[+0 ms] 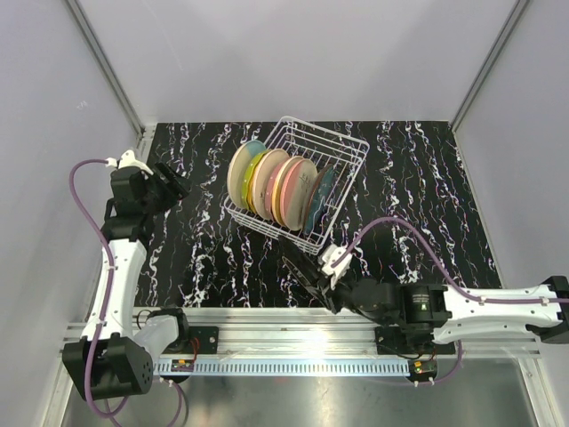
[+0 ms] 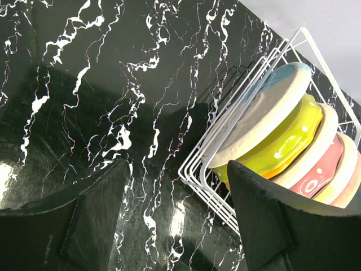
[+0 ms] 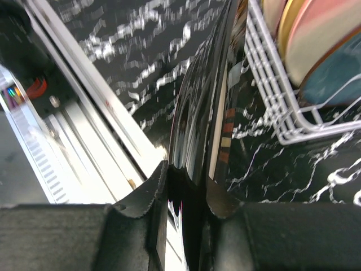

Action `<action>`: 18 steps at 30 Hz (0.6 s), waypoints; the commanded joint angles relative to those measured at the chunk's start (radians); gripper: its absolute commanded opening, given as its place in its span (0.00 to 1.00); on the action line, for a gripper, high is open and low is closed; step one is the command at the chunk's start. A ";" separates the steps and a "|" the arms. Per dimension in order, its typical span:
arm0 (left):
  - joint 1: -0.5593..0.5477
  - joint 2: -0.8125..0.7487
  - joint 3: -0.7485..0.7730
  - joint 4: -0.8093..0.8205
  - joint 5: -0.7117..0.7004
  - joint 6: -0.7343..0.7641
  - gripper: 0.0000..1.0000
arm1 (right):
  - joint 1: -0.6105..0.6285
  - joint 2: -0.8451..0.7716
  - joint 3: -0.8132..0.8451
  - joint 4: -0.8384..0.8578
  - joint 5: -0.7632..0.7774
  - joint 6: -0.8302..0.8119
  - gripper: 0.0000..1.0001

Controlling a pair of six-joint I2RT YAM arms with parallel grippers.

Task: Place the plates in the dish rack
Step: Insert the plate into the dish rack

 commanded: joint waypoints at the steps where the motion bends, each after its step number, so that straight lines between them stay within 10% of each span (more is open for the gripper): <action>1: 0.003 -0.008 -0.010 0.068 0.004 0.028 0.75 | 0.001 -0.069 0.128 0.182 0.093 -0.077 0.00; 18: 0.003 -0.032 -0.022 0.066 -0.001 0.041 0.77 | -0.054 -0.050 0.335 0.423 0.323 -0.410 0.01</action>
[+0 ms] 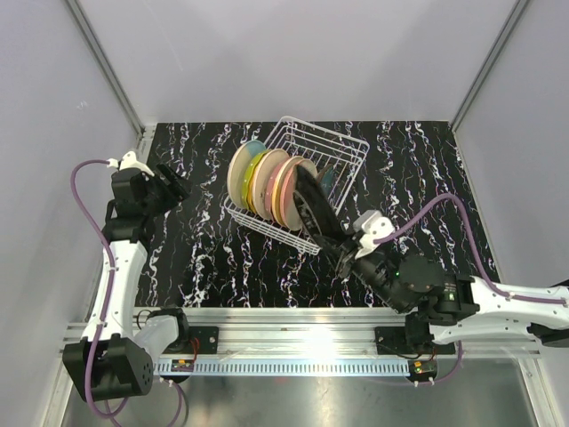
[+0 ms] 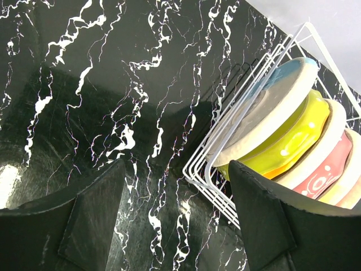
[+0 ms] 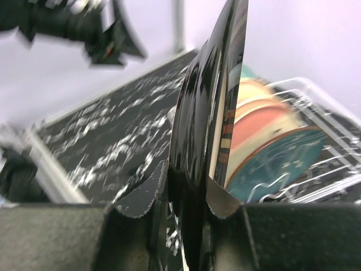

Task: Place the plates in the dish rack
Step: Insert the plate into the dish rack

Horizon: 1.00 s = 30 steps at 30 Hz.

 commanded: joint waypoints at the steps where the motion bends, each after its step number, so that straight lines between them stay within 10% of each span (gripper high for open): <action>1: 0.003 -0.028 -0.002 0.054 -0.001 0.018 0.77 | -0.042 -0.006 0.108 0.219 0.176 -0.101 0.01; 18: 0.004 -0.025 -0.008 0.063 0.035 0.014 0.78 | -0.150 -0.262 -0.104 0.153 0.461 0.157 0.02; 30: 0.003 -0.042 -0.022 0.063 0.035 0.018 0.78 | -0.399 -0.068 0.033 -0.147 0.220 0.500 0.00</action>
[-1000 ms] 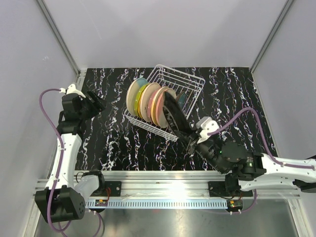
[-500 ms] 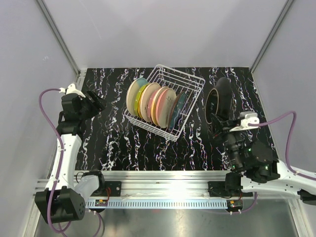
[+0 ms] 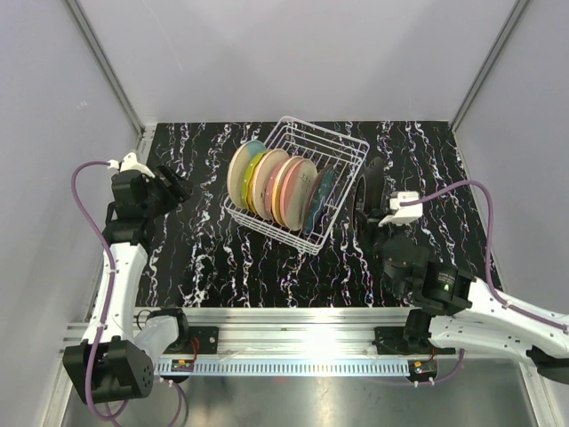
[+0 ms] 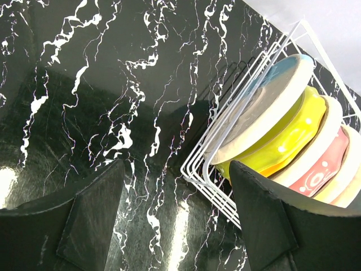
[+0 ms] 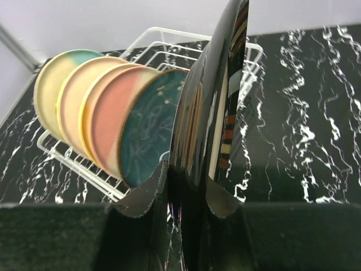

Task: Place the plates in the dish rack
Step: Insert the plate into the dish rack

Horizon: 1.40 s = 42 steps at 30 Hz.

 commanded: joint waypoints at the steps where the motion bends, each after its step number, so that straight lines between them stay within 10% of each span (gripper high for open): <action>1: 0.003 -0.025 -0.005 0.052 0.019 0.018 0.78 | -0.109 -0.035 0.085 0.037 -0.094 0.164 0.00; 20: 0.003 -0.031 -0.003 0.053 0.034 0.016 0.79 | -0.523 0.123 0.176 0.091 -0.636 0.524 0.00; 42: 0.003 -0.035 -0.006 0.054 0.034 0.016 0.80 | -0.602 0.232 0.133 0.186 -0.813 0.633 0.00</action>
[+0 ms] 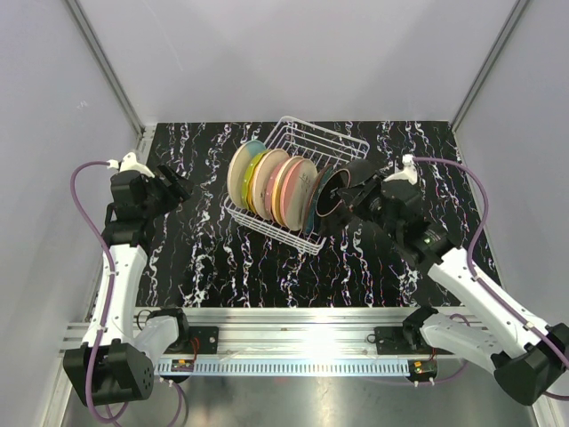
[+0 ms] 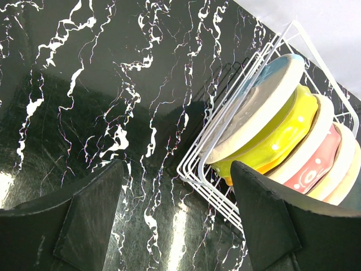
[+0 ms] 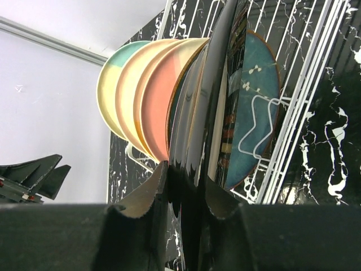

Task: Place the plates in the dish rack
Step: Insert the plate into the dish rack

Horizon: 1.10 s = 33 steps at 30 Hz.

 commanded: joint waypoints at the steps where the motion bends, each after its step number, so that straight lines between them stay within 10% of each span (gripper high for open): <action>1: 0.003 -0.021 -0.006 0.053 0.023 0.016 0.80 | -0.017 -0.005 0.029 0.214 -0.027 0.037 0.00; 19: 0.005 -0.020 -0.006 0.055 0.027 0.016 0.81 | -0.069 0.060 -0.055 0.248 -0.066 0.050 0.01; 33: 0.003 -0.017 -0.006 0.055 0.033 0.015 0.81 | -0.075 0.162 0.014 0.228 -0.098 0.008 0.31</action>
